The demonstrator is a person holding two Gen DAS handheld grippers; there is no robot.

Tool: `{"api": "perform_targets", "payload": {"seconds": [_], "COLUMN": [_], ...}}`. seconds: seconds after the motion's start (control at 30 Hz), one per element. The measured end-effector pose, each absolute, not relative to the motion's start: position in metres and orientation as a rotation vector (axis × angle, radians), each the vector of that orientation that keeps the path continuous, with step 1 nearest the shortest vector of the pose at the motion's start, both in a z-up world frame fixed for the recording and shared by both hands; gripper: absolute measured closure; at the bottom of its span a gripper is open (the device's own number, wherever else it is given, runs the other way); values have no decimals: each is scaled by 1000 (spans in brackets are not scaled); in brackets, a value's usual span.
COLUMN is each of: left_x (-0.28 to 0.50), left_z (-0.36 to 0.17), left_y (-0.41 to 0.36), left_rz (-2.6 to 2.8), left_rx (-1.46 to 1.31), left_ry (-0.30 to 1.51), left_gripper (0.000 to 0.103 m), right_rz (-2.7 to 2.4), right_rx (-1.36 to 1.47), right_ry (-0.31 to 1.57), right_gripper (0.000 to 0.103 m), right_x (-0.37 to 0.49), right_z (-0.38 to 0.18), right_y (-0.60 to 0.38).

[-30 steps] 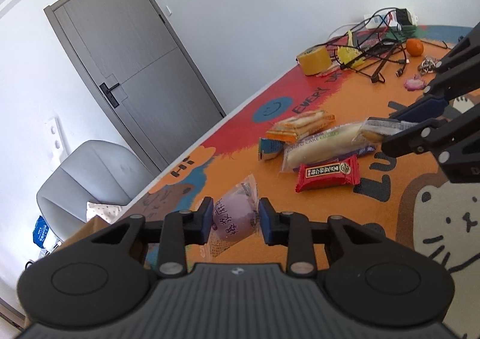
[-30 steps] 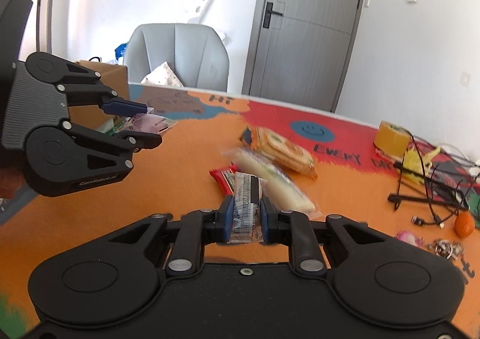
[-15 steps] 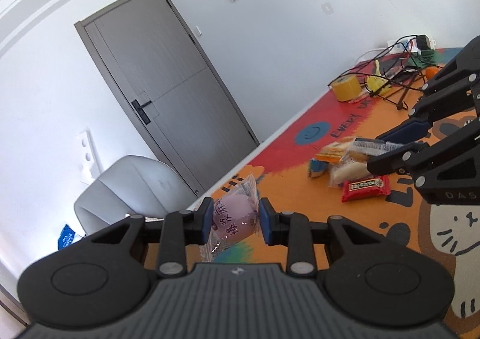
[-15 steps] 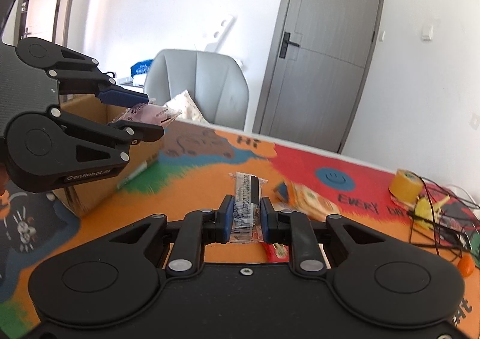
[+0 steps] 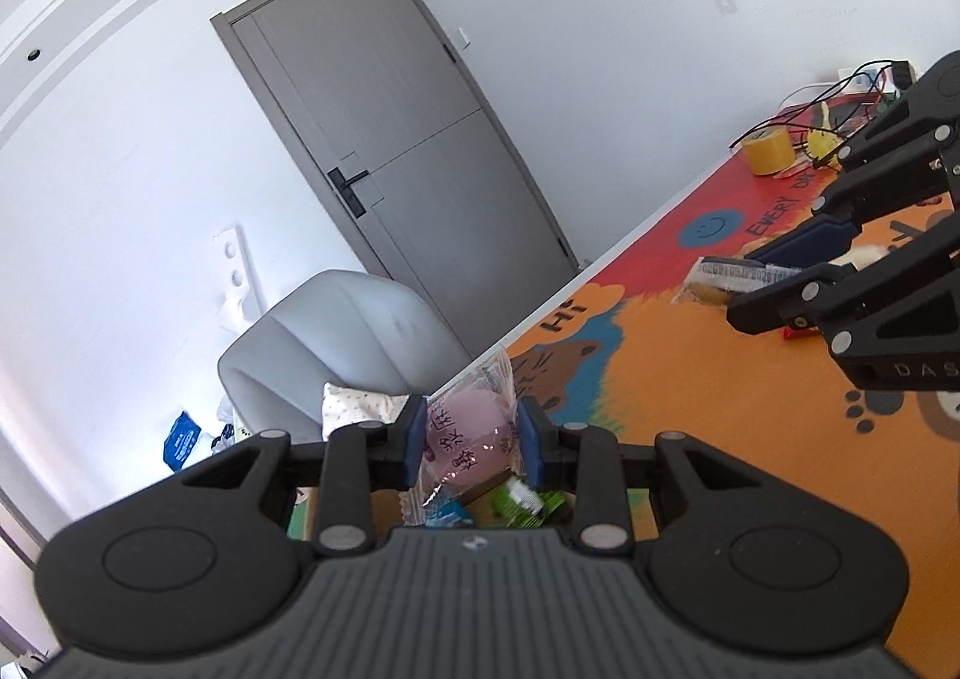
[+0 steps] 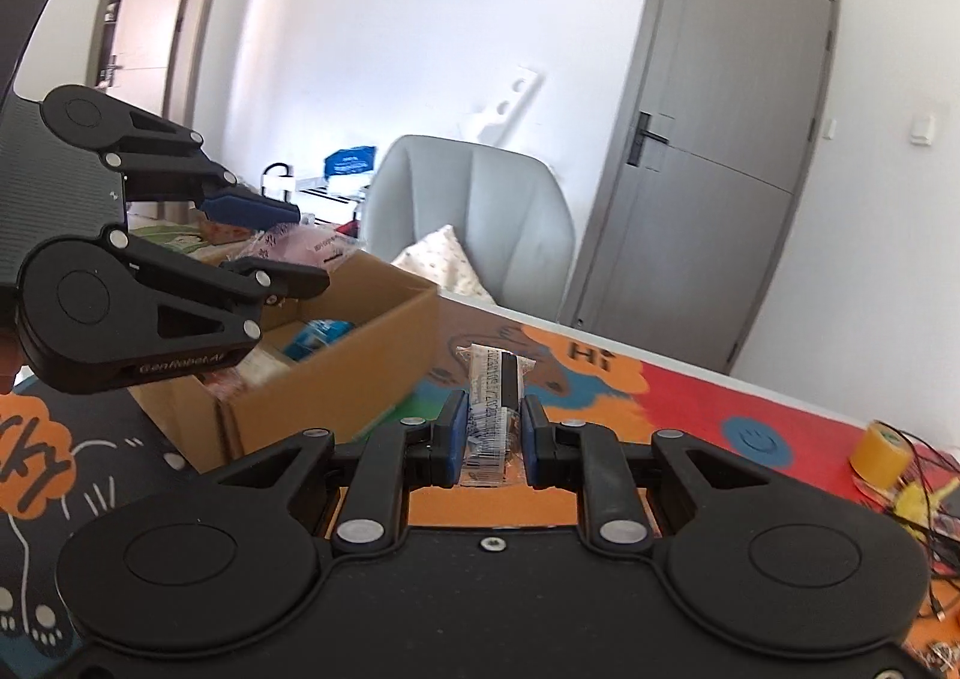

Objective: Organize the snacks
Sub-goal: 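Carry both packs over the cardboard box and open both tools to drop them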

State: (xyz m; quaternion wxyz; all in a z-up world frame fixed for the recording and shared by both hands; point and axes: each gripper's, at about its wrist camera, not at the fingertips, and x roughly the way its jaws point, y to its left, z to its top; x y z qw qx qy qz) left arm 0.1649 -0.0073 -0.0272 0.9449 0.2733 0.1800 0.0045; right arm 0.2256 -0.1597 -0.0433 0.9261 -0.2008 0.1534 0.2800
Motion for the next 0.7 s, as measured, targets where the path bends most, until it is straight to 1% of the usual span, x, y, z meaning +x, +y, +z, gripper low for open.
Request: {"api": "perform_targets", "payload": {"seconds": [0.4,0.53,0.7], "left_x": [167,169,166], "left_z": [-39,-43,-43], "left_y": [39,45,48], "left_rz": [68,60,55], "left_rx": [498,516,583], "left_ry": [404,409,385], "left_gripper": [72,69,68], "right_rz": [653,682,719], "right_rx": [-447,-450,-465], "right_ry": [289,292,280], "right_gripper": [83,83,83], "right_x": [237,243,246], "right_z": [-36,-35,-34], "right_y": [-113,-95,-77]}}
